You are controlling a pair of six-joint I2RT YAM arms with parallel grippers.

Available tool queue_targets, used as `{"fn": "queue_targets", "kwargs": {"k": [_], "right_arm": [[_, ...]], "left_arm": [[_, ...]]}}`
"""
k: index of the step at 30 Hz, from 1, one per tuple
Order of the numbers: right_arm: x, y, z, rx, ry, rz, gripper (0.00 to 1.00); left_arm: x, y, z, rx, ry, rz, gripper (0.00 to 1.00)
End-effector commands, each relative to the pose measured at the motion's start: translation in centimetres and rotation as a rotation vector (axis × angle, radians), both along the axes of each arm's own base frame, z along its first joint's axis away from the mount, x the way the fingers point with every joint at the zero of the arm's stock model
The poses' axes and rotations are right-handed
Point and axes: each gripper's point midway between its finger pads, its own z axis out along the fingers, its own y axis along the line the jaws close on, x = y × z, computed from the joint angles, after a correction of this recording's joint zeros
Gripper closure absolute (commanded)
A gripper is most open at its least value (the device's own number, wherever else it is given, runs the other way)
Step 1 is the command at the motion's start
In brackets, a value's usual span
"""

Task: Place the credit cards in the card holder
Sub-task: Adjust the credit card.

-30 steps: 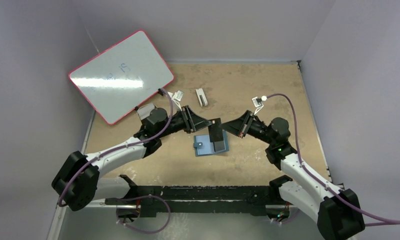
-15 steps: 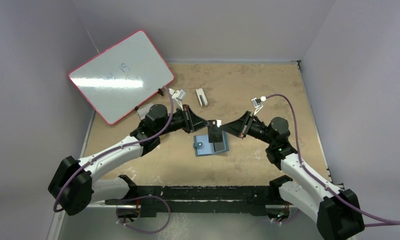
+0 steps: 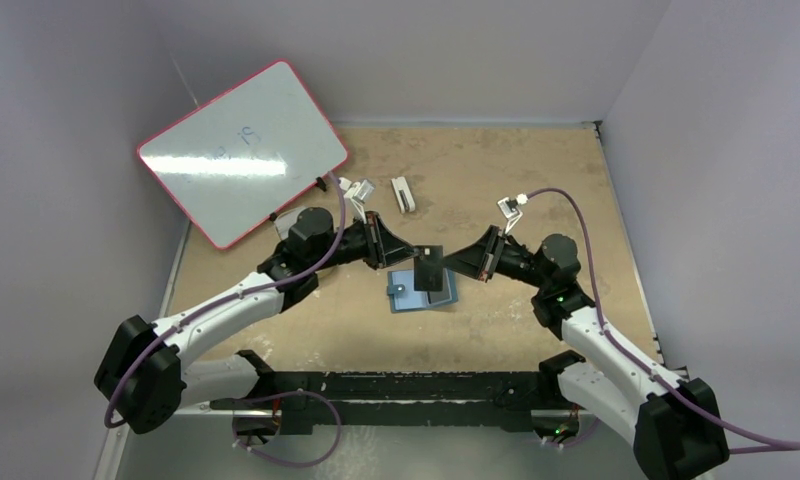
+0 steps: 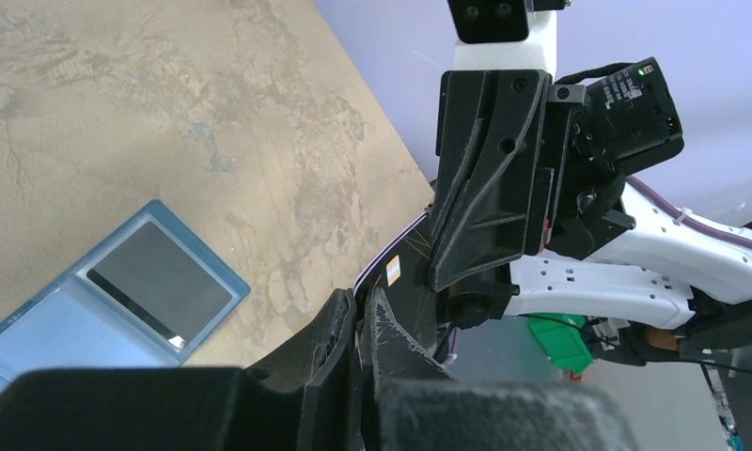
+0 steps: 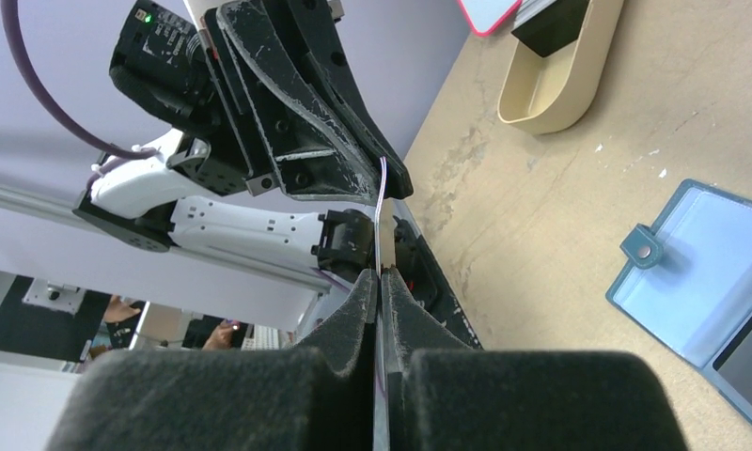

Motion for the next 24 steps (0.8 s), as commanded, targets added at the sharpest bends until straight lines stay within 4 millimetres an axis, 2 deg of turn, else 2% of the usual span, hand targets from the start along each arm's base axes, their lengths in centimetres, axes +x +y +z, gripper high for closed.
{"fn": "queue_targets", "kwargs": {"k": [1, 6, 13, 14, 16, 17, 20, 21, 24], "right_arm": [[-2.5, 0.4, 4.1, 0.052, -0.184, 0.131, 1.00], [-3.2, 0.3, 4.4, 0.032, -0.216, 0.154, 1.00], [-3.5, 0.1, 4.7, 0.007, -0.233, 0.164, 1.00], [-3.5, 0.1, 4.7, 0.003, -0.235, 0.161, 1.00], [-3.3, -0.1, 4.4, -0.005, -0.218, 0.136, 1.00], [-2.9, -0.1, 4.3, -0.001, -0.208, 0.112, 1.00], [-2.6, -0.2, 5.1, 0.074, -0.208, 0.080, 1.00], [-2.4, -0.2, 5.6, 0.097, -0.213, 0.073, 1.00], [-2.0, 0.0, 5.8, 0.109, -0.203, 0.071, 1.00]], "left_arm": [[0.3, 0.1, 0.7, -0.001, -0.014, 0.001, 1.00], [-0.1, -0.3, -0.2, 0.028, 0.018, -0.040, 1.00], [-0.4, -0.3, 0.5, 0.040, 0.007, -0.076, 1.00], [-0.4, -0.3, 0.6, 0.039, 0.008, -0.079, 0.97], [-0.6, -0.4, 1.4, 0.015, 0.012, -0.086, 0.75], [-0.6, -0.5, 2.0, -0.017, 0.012, -0.088, 0.68], [-1.5, -0.7, 4.7, -0.189, -0.005, -0.110, 0.59], [-1.6, -0.8, 4.8, -0.218, -0.005, -0.111, 0.57], [-1.2, -1.2, 3.7, -0.209, 0.026, -0.107, 0.54]]}}
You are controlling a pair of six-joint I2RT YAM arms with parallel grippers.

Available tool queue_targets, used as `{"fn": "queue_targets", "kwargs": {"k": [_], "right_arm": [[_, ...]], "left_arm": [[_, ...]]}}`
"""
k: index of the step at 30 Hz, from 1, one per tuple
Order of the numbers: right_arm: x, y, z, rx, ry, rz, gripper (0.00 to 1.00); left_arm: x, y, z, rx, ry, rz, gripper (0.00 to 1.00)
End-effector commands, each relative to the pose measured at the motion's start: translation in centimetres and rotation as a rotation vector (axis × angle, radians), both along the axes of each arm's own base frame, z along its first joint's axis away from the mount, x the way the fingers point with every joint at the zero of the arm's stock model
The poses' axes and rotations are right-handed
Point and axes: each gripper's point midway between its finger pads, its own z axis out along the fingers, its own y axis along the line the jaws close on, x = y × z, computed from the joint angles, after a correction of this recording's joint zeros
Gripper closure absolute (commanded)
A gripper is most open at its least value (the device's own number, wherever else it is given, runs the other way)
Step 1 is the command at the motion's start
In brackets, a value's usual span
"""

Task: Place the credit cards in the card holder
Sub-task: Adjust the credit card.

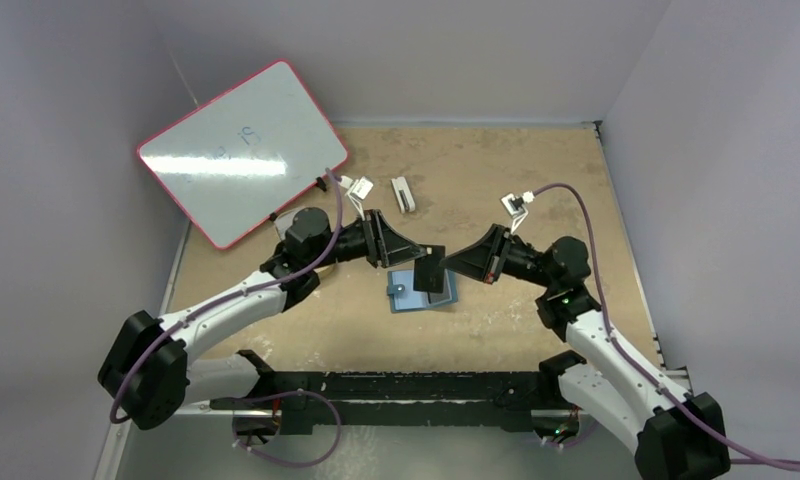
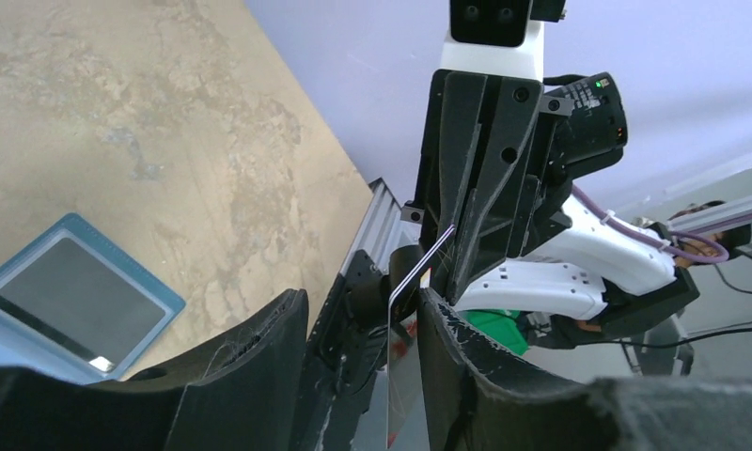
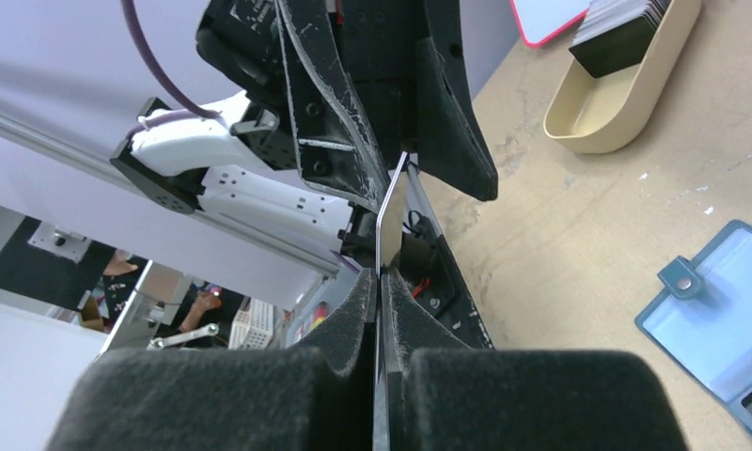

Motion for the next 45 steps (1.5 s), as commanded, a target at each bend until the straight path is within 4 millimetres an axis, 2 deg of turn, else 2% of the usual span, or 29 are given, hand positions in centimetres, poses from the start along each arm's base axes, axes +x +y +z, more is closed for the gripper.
{"fn": "queue_targets", "kwargs": {"k": [1, 4, 8, 12, 15, 18, 20, 22, 29, 37, 39, 41, 45], "right_arm": [[0.0, 0.2, 2.9, 0.082, -0.072, 0.007, 1.00], [0.3, 0.1, 2.5, 0.074, -0.049, -0.010, 1.00], [1.4, 0.0, 1.7, 0.062, -0.017, -0.069, 1.00], [2.2, 0.3, 1.0, 0.067, 0.003, -0.069, 1.00], [1.8, 0.5, 1.3, 0.092, -0.001, -0.037, 1.00], [1.9, 0.7, 0.8, 0.036, -0.010, -0.008, 1.00], [1.4, 1.1, 0.6, 0.018, -0.020, 0.057, 1.00], [0.9, 1.2, 1.0, 0.027, -0.040, 0.092, 1.00], [1.1, 0.8, 1.2, -0.011, -0.065, 0.050, 1.00], [1.4, 0.3, 0.6, -0.045, -0.063, 0.028, 1.00], [1.9, 0.1, 0.2, -0.067, -0.056, 0.002, 1.00], [2.5, -0.1, -0.6, -0.101, -0.045, -0.036, 1.00], [4.0, -0.9, -3.5, -0.196, 0.016, -0.137, 1.00]], "left_arm": [[0.0, -0.8, 1.6, -0.103, -0.012, -0.025, 0.54], [0.0, -1.1, 1.6, -0.104, -0.024, -0.029, 0.53], [0.5, -0.8, 0.3, -0.031, -0.032, -0.001, 0.51], [0.1, -0.9, 0.3, -0.059, -0.025, -0.001, 0.51], [0.9, -0.5, -2.0, 0.070, -0.032, 0.028, 0.60], [1.9, 0.9, -4.1, 0.228, -0.104, 0.040, 0.73], [2.4, 1.6, -3.9, 0.206, -0.097, 0.038, 0.84], [2.7, 1.9, -3.6, 0.176, -0.083, 0.034, 0.90], [3.2, 2.5, -3.9, 0.204, -0.068, 0.020, 0.88], [3.1, 3.5, -2.0, 0.166, -0.083, 0.001, 0.95], [2.9, 3.5, -1.6, 0.166, -0.089, 0.000, 1.00], [3.0, 3.7, -1.4, 0.171, -0.089, 0.012, 1.00], [3.6, 4.7, -2.1, 0.217, -0.062, 0.096, 1.00]]}}
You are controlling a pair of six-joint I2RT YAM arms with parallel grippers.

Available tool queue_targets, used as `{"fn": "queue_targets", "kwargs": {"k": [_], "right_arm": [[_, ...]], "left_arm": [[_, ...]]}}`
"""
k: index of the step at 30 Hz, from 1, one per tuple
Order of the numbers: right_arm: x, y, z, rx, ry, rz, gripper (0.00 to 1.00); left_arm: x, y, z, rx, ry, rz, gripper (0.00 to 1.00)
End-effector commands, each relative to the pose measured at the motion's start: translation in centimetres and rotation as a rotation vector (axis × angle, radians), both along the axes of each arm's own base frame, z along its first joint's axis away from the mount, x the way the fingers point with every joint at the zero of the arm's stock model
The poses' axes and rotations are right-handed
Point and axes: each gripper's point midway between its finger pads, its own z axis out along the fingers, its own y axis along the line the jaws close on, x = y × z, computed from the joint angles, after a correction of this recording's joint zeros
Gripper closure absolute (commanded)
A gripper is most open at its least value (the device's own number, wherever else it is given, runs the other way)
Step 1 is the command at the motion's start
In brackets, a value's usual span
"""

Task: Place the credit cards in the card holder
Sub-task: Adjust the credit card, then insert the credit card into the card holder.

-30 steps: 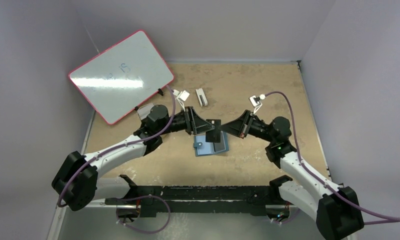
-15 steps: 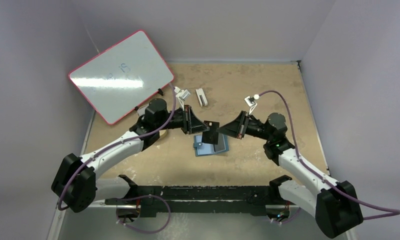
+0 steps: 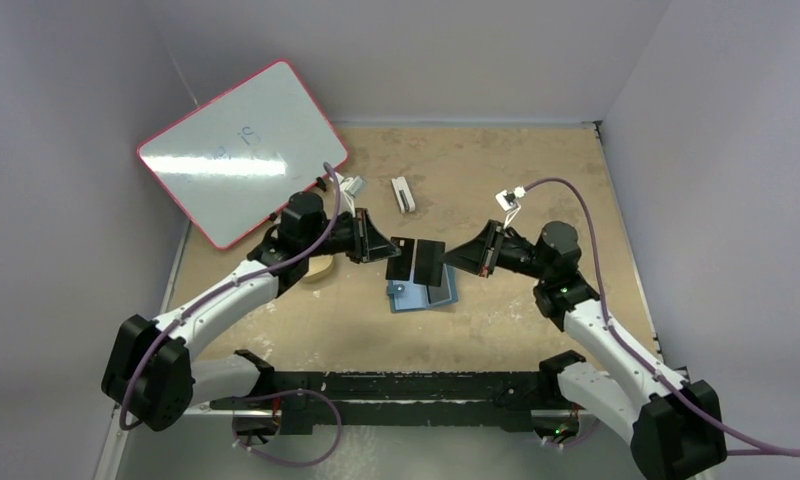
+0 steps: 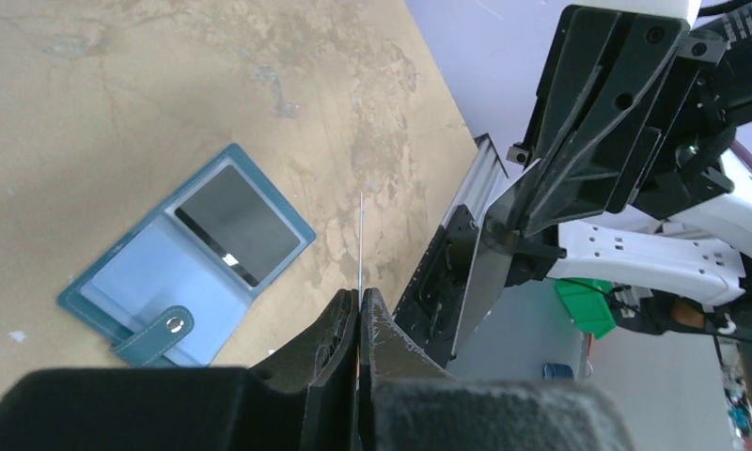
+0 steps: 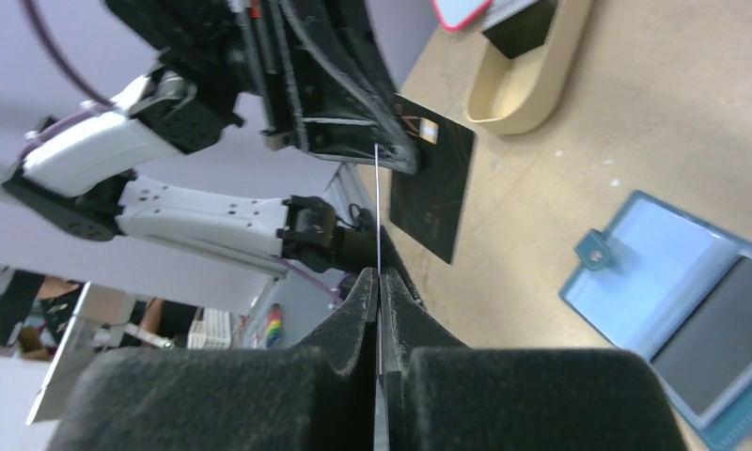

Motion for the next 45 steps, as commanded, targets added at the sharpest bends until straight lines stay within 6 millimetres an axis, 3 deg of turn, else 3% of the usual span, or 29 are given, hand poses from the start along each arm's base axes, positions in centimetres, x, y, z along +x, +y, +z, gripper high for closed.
{"fn": "queue_targets", "kwargs": {"k": [1, 7, 13, 17, 24, 34, 41, 45], "right_arm": [[1.8, -0.9, -1.7, -0.105, -0.004, -0.108, 1.00], [4.0, -1.8, -7.3, -0.243, 0.104, -0.197, 1.00], [5.3, -1.8, -12.1, -0.326, 0.194, -0.201, 1.00], [5.8, -1.8, -14.3, -0.373, 0.239, -0.196, 1.00], [6.0, -1.9, -16.3, -0.409, 0.264, -0.191, 1.00], [6.4, -1.2, -17.9, -0.373, 0.274, -0.169, 1.00], [6.5, -1.3, -19.5, -0.387, 0.299, -0.168, 1.00], [6.8, -1.7, -19.4, -0.395, 0.288, -0.174, 1.00]], "left_arm": [[1.3, 1.1, 2.2, 0.016, -0.081, 0.100, 1.00], [1.8, 2.3, -2.9, 0.084, 0.050, 0.223, 1.00], [1.0, 2.2, -8.8, 0.136, 0.194, 0.246, 1.00], [0.4, 2.2, -12.0, 0.191, 0.259, 0.241, 1.00], [0.0, 3.1, -16.0, 0.285, 0.328, 0.264, 1.00], [-0.3, 4.1, -18.6, 0.367, 0.374, 0.293, 1.00], [-0.4, 5.1, -19.3, 0.436, 0.368, 0.308, 1.00], [-0.1, 5.8, -19.5, 0.482, 0.354, 0.325, 1.00]]}}
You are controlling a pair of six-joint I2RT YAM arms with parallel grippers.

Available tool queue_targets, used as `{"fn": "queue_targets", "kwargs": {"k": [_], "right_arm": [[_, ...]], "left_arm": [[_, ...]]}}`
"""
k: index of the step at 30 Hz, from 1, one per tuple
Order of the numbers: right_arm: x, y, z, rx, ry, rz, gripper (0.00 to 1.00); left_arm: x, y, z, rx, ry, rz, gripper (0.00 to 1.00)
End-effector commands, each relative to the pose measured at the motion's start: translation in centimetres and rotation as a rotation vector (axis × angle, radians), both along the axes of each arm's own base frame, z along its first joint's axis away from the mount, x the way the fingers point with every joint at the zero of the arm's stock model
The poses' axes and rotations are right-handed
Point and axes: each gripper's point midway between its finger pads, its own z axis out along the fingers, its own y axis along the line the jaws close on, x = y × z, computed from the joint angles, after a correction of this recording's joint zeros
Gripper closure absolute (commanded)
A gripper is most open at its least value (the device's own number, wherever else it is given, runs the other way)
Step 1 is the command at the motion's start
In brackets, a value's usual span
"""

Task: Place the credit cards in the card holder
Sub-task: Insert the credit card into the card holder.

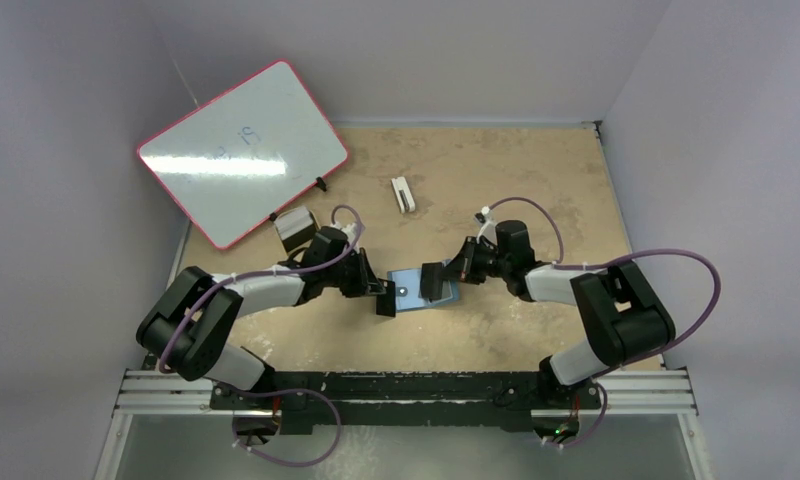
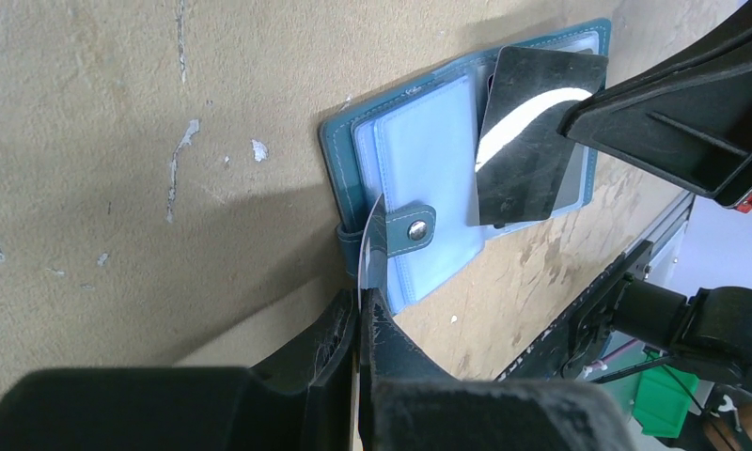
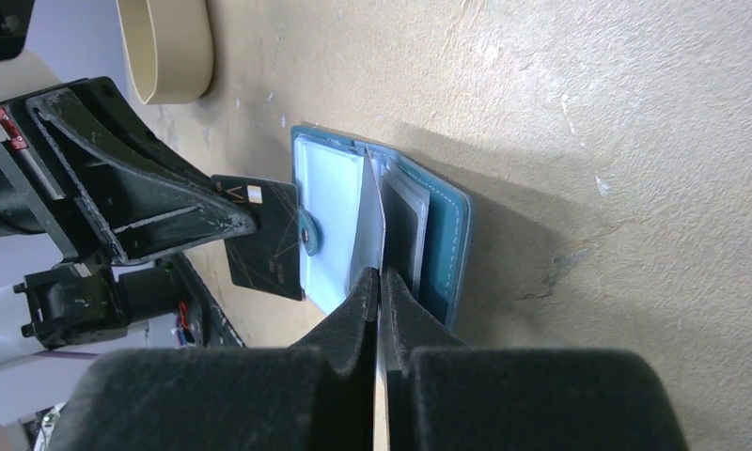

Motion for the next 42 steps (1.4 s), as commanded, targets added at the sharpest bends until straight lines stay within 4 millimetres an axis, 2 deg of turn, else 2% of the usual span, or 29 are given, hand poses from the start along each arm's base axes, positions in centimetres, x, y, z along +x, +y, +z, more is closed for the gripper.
{"fn": "queue_targets", "kwargs": {"k": [1, 10, 19, 28, 35, 42], "right_arm": [[0.5, -0.1, 0.7, 0.012, -0.057, 0.022, 1.00], [-1.2, 0.0, -2.0, -0.027, 0.039, 0.113, 1.00], [0.1, -0.2, -3.0, -0.095, 0.049, 0.143, 1.00], [0.3, 0.5, -3.9, -0.147, 0.080, 0.174, 1.00], [-1.1, -0.9, -4.1, -0.229, 0.141, 0.180, 1.00], [-0.7, -2.0, -3.7, -0.306, 0.155, 0.156, 1.00]], "left_arm": [[0.4, 2.0, -1.7, 0.142, -0.010, 0.020, 1.00], [0.5, 2.1, -2.3, 0.157, 0.000, 0.028, 1.00], [1.0, 1.9, -2.2, 0.147, -0.012, 0.038, 1.00], [1.3, 1.4, -2.1, 0.130, -0.014, 0.026, 1.00], [1.6, 1.8, -2.3, 0.178, -0.016, 0.023, 1.00], [2.2, 2.1, -2.3, 0.205, -0.027, 0.030, 1.00]]}}
